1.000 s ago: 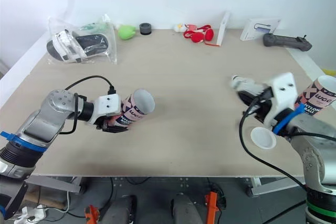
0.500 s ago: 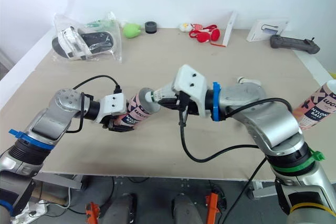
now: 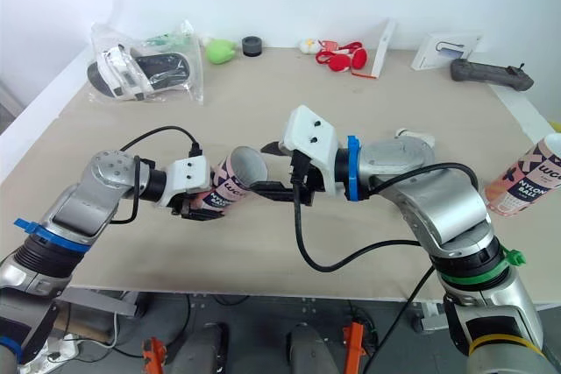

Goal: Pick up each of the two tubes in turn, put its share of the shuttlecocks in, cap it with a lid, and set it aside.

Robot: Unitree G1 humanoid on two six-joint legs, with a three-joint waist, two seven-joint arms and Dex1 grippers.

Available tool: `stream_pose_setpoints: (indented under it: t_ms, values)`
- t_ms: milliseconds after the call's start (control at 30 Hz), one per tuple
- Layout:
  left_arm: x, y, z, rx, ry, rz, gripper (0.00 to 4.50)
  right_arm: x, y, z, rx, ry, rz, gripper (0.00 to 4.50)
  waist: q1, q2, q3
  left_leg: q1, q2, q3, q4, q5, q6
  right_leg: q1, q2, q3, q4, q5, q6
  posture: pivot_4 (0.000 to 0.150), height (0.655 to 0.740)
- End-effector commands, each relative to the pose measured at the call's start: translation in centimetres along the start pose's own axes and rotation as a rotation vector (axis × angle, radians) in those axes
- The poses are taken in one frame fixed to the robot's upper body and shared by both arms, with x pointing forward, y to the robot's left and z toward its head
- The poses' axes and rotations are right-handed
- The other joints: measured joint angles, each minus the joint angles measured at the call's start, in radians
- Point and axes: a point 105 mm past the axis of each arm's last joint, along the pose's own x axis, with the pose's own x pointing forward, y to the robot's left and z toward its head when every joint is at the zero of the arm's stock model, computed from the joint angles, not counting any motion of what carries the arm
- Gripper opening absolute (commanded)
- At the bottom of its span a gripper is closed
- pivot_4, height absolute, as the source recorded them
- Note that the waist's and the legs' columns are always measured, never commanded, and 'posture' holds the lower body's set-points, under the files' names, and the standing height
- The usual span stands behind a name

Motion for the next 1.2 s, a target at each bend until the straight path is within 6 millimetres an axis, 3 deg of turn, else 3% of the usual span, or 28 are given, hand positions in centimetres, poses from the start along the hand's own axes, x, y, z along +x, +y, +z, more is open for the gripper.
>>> stream_pose_setpoints:
  t_ms: [33, 167, 233, 300, 433, 733, 1167, 1200]
  values:
    - [0.8, -1.0, -0.7, -0.017, 0.019, -0.037, 3.07, -3.9, -4.2, 0.2, 0.018, -0.019, -0.28, 4.44, 0.001, 0.0, 0.0, 0.0, 0.0, 0.0, 0.0, 0.0, 0.0, 0.0, 0.0, 0.0, 0.0, 0.0, 0.0, 0.15, 0.74]
    - [0.7, -1.0, -0.7, -0.018, 0.021, -0.036, 3.07, -7.8, -9.1, -3.9, 0.127, 0.097, -0.637, 4.44, 0.0, -0.001, -0.001, 0.0, 0.0, 0.001, 0.001, 0.0, 0.0, 0.0, -0.001, 0.0, 0.0, 0.0, -0.001, 0.15, 0.74]
    - [0.7, -1.0, -0.7, -0.02, 0.02, -0.035, 3.07, -10.7, -11.5, -7.2, 0.241, 0.159, -0.868, 4.44, -0.001, -0.001, -0.001, 0.001, 0.0, 0.001, 0.001, 0.0, 0.0, 0.0, -0.001, 0.0, 0.0, 0.0, -0.003, 0.15, 0.74]
    - [0.8, -1.1, -0.8, -0.021, 0.02, -0.035, 3.07, -12.7, -12.4, -10.2, 0.332, 0.209, -1.015, 4.44, -0.001, -0.001, -0.001, 0.001, 0.0, 0.001, 0.001, 0.0, 0.0, 0.0, 0.0, 0.0, 0.0, 0.001, -0.002, 0.15, 0.74]
    - [0.8, -1.2, -0.8, -0.024, 0.021, -0.036, 3.07, -14.5, -13.0, -12.6, 0.409, 0.222, -1.149, 4.44, -0.002, 0.0, -0.001, 0.0, -0.001, 0.002, -0.001, 0.0, 0.0, 0.0, 0.0, 0.002, 0.0, 0.0, 0.0, 0.15, 0.74]
    - [0.6, -1.3, -0.9, -0.028, 0.025, -0.025, 3.07, -13.4, -14.2, -16.9, 0.484, 0.239, -1.201, 4.44, -0.009, 0.001, -0.001, 0.001, -0.001, 0.002, 0.0, 0.0, 0.0, 0.001, 0.0, 0.002, 0.0, 0.001, 0.001, 0.15, 0.74]
    - [0.5, -1.1, -0.7, -0.021, 0.026, -0.02, 3.07, -10.9, -17.2, -18.6, 0.494, 0.22, -1.227, 4.44, -0.012, 0.001, -0.001, 0.002, -0.001, 0.002, -0.001, 0.001, 0.001, 0.001, 0.0, 0.002, 0.0, 0.002, 0.001, 0.15, 0.74]
    - [0.5, -1.2, -0.7, -0.02, 0.027, -0.02, 3.07, -10.7, -17.3, -18.7, 0.496, 0.219, -1.228, 4.21, -0.012, 0.001, -0.001, 0.002, -0.001, 0.001, -0.001, 0.001, 0.001, 0.001, 0.0, 0.002, 0.0, 0.002, 0.001, 0.15, 0.74]
